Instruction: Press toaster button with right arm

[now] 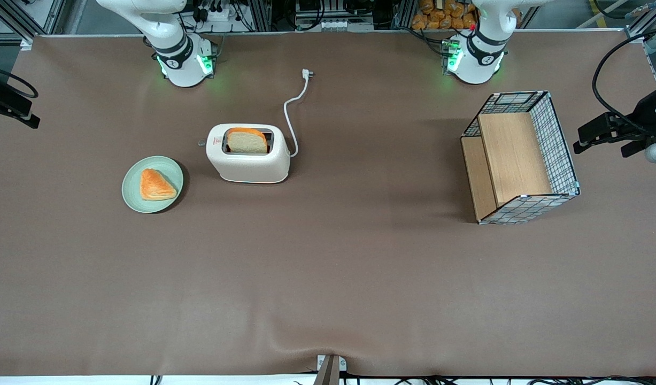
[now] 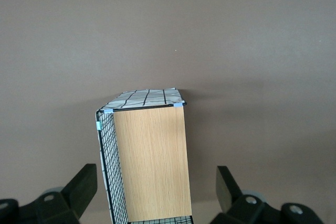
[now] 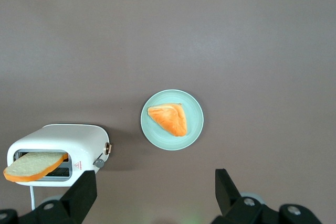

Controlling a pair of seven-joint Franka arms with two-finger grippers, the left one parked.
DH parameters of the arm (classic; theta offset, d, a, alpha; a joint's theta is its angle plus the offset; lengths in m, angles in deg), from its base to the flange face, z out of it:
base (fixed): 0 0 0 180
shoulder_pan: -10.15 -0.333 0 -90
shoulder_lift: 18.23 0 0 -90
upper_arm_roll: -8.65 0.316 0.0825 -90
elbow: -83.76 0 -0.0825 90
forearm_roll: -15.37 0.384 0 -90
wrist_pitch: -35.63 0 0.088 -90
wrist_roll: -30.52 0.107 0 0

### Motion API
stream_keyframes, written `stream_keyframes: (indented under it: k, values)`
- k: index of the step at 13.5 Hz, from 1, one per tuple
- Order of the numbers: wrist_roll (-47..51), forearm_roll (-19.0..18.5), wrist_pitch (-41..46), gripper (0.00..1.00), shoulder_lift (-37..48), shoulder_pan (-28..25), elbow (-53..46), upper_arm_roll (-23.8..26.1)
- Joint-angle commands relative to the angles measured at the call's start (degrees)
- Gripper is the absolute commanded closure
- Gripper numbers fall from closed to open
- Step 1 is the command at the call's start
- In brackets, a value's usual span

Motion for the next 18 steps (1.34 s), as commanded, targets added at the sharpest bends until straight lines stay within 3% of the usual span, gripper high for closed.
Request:
stream_keyframes:
  k: [1, 9, 12, 13, 17, 18]
  values:
    - [0.54, -0.60, 0.73, 0.00, -0.81, -0.38, -1.44, 0.27]
    - [0.53, -0.25, 2.75, 0.00, -2.04, -1.17, 0.93, 0.45]
    - [1.24, 2.37, 3.01, 0.00, -1.70, -1.17, 3.65, 0.45]
    - [1.33, 3.52, 3.01, 0.09, -1.43, -1.17, 5.23, 0.45]
    - [3.26, 6.94, 2.32, 0.88, 0.32, -1.17, 11.54, 0.45]
    - [3.26, 8.52, 1.18, 1.00, 1.29, -1.17, 14.35, 0.45]
